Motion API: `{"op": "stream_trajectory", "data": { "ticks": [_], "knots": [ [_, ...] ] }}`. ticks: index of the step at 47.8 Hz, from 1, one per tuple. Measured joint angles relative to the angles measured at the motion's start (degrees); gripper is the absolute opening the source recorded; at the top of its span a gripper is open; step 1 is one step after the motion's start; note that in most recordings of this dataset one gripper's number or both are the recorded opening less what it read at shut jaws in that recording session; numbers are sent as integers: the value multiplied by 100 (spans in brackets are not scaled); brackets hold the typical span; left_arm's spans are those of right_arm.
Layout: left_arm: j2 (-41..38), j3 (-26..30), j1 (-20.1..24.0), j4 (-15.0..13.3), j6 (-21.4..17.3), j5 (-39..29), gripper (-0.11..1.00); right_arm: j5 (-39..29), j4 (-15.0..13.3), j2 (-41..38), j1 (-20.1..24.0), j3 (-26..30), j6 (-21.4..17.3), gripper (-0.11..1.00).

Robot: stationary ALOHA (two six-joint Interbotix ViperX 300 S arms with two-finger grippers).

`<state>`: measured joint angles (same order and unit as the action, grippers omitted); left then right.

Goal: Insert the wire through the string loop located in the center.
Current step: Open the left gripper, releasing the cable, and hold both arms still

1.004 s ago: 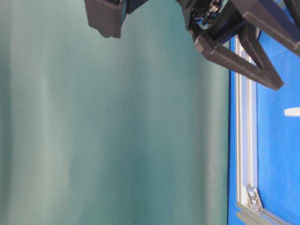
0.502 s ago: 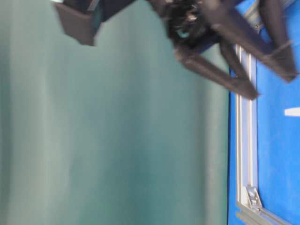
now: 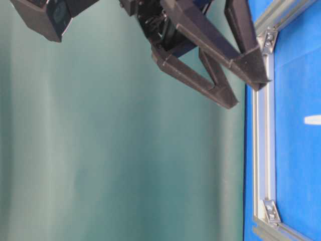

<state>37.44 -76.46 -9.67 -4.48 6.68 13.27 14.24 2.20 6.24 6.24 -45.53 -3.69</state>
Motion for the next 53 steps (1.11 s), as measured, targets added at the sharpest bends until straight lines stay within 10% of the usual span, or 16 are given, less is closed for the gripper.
{"op": "stream_trajectory", "data": {
  "ticks": [53],
  "knots": [
    [-88,9,0,0,9,-18,84,-18,-9,9,0,0,0,80]
  ]
}}
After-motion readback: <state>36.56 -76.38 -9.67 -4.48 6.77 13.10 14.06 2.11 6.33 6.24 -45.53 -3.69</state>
